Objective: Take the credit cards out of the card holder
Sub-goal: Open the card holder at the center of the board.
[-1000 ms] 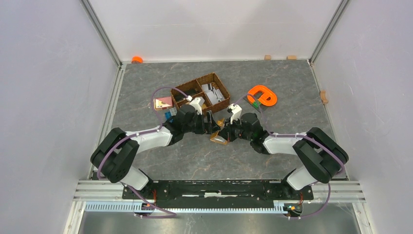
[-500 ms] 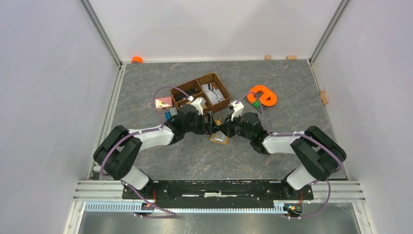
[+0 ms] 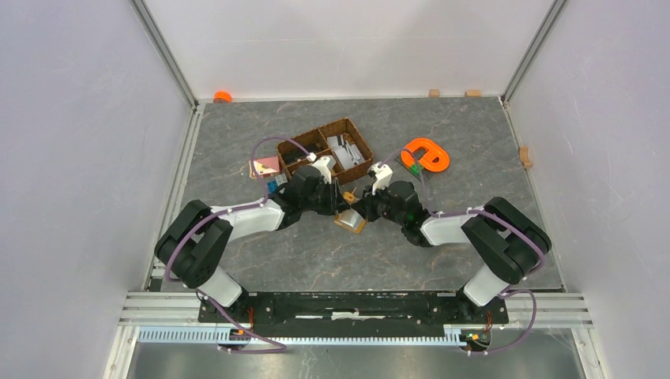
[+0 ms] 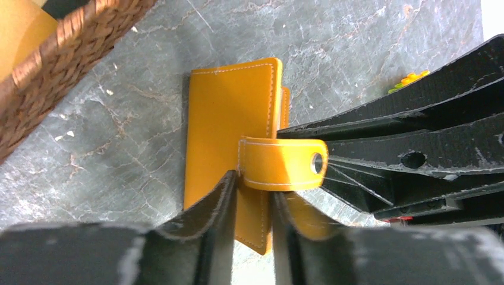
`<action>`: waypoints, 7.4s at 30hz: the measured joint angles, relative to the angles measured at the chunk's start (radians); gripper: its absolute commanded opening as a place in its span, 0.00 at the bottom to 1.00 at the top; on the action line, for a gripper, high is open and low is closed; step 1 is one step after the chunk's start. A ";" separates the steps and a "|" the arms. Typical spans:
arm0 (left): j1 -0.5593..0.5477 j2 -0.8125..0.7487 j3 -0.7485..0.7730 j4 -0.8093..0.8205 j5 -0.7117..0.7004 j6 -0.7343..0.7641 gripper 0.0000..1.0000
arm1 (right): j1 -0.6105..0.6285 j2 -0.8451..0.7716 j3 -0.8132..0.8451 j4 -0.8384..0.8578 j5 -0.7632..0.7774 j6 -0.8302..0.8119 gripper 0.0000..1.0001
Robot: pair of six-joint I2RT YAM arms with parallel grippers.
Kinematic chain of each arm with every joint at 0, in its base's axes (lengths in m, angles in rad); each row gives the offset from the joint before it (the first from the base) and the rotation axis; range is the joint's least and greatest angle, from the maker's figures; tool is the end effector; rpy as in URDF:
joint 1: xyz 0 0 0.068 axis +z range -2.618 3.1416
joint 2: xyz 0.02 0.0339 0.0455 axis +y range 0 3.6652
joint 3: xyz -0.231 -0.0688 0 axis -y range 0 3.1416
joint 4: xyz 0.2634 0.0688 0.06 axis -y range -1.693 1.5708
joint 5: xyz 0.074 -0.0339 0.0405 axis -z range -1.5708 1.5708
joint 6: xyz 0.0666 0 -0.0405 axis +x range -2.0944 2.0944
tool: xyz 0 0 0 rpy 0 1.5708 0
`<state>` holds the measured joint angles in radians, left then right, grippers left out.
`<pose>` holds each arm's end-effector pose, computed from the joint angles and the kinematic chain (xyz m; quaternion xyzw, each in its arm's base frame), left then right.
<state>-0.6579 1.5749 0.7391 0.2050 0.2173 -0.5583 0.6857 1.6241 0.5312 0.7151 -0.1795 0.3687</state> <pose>0.2716 -0.2280 0.1073 0.0932 0.8828 -0.3366 0.3143 0.2528 0.2222 0.0864 -0.1798 0.8057 0.3456 0.4462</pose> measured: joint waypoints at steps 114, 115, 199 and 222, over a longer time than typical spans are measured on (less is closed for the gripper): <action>0.119 -0.027 -0.212 0.543 0.381 -0.274 0.02 | -0.236 -0.314 -0.240 0.203 -0.337 0.349 0.31; 0.116 -0.027 -0.212 0.536 0.377 -0.269 0.02 | -0.236 -0.305 -0.240 0.203 -0.338 0.349 0.31; 0.087 0.052 -0.115 0.328 0.302 -0.185 0.41 | -0.124 -0.202 -0.107 -0.085 -0.294 0.250 0.34; 0.089 0.029 -0.108 0.256 0.246 -0.178 0.51 | -0.163 -0.188 -0.100 -0.114 -0.303 0.266 0.01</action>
<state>-0.5686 1.6039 0.6312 0.4614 0.4633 -0.7361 0.5228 1.4361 0.4316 0.6006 -0.4824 0.6342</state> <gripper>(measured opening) 0.459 0.124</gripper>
